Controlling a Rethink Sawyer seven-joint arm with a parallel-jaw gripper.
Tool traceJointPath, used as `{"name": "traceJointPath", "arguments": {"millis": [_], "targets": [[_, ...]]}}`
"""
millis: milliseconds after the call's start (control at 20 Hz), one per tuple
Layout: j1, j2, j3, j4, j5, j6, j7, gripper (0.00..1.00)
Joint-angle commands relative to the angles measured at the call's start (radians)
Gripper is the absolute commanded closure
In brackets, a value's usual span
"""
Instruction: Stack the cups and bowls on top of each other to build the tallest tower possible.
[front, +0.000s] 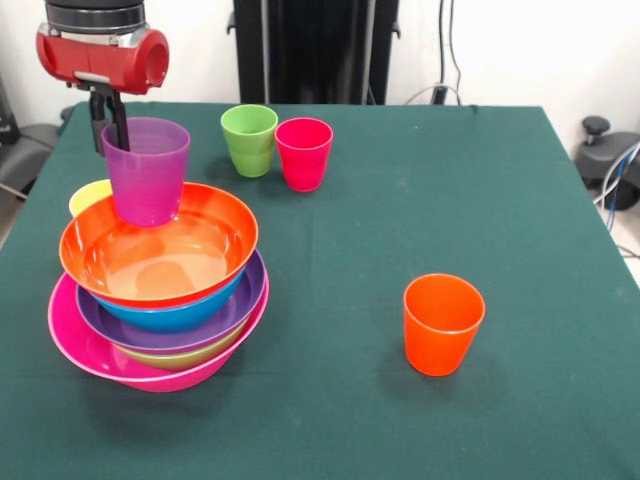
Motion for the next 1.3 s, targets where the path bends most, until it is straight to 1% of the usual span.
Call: {"name": "traceJointPath", "arguments": {"millis": [50, 300, 700, 950, 1300], "targets": [[0.051, 0.037, -0.044, 0.007, -0.029, 0.043, -0.039, 1.0], [0.053, 0.03, -0.045, 0.013, -0.025, 0.046, -0.039, 1.0], [0.06, 0.036, -0.052, -0.003, -0.02, 0.068, -0.041, 1.0], [0.059, 0.041, -0.051, -0.003, -0.022, 0.05, -0.04, 1.0], [0.056, 0.013, -0.044, 0.004, -0.007, 0.069, -0.05, 1.0]]}}
